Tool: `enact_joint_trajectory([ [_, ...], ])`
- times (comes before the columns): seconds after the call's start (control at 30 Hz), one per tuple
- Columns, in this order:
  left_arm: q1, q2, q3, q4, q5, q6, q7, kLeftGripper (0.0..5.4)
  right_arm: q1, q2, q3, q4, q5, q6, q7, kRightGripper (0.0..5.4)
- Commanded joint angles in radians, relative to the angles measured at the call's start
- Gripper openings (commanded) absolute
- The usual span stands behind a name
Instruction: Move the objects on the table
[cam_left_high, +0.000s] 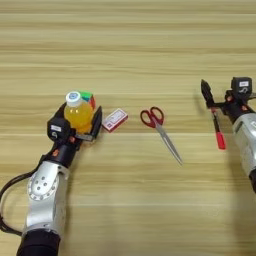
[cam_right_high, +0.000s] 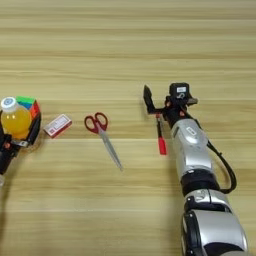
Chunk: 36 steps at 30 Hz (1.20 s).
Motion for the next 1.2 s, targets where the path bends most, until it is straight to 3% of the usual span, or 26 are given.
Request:
enact_joint_trajectory([
  [0.03, -0.016, -0.013, -0.009, 0.009, 0.013, -0.003, 0.012, 4.35, -0.014, 0.003, -0.004, 0.012, 0.005, -0.001, 0.006, 5.40],
  [0.37, -0.036, -0.030, -0.009, 0.021, 0.025, -0.011, 0.060, 3.54, -0.015, 0.004, -0.004, 0.016, 0.004, -0.002, 0.004, 5.40],
  [0.7, -0.072, -0.044, -0.013, 0.039, 0.037, -0.001, 0.102, 3.49, -0.018, 0.006, -0.003, 0.021, 0.003, -0.005, 0.004, 5.40],
  [1.2, -0.109, -0.055, -0.078, -0.129, 0.064, 0.101, 0.124, 3.47, -0.025, 0.016, 0.000, 0.031, 0.000, -0.008, 0.000, 5.40],
])
